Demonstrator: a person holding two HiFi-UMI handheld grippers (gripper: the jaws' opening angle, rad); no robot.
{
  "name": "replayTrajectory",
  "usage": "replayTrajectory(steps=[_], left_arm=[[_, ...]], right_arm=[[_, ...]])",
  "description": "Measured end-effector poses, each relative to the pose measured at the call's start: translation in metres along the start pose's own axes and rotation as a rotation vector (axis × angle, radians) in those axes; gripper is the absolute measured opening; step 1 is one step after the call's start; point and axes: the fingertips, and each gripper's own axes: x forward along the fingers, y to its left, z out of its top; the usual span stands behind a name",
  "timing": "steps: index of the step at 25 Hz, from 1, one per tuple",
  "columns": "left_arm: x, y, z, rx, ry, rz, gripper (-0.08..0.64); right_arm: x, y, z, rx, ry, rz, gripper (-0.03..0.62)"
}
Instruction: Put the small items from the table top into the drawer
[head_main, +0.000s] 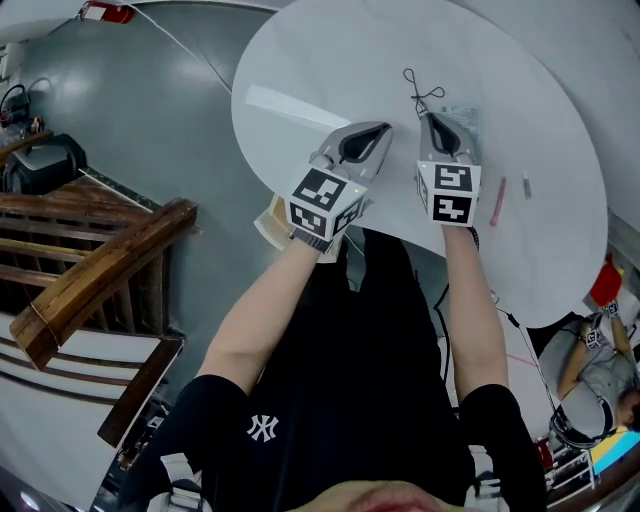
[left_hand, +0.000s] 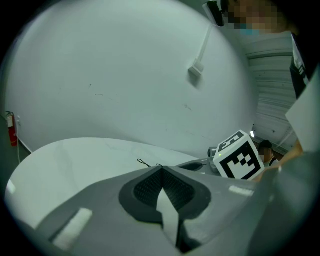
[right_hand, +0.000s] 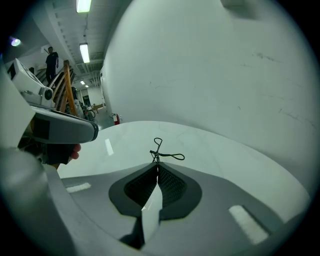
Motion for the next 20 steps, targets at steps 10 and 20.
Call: replayTrajectory(steps=[10,20], left_arm=[[-0.053,-0.009,0.002,0.026,-0.046,0.009,0.000],[-0.115,-0.018,0.000,0.051,-0.079,0.028,0.000]], right_arm=[[-0.039,0.044,0.012,-0.001,-0.069,0.000,0.026],[-0.082,0.096,0.017,-0.028,-0.106,0.007,0.026]])
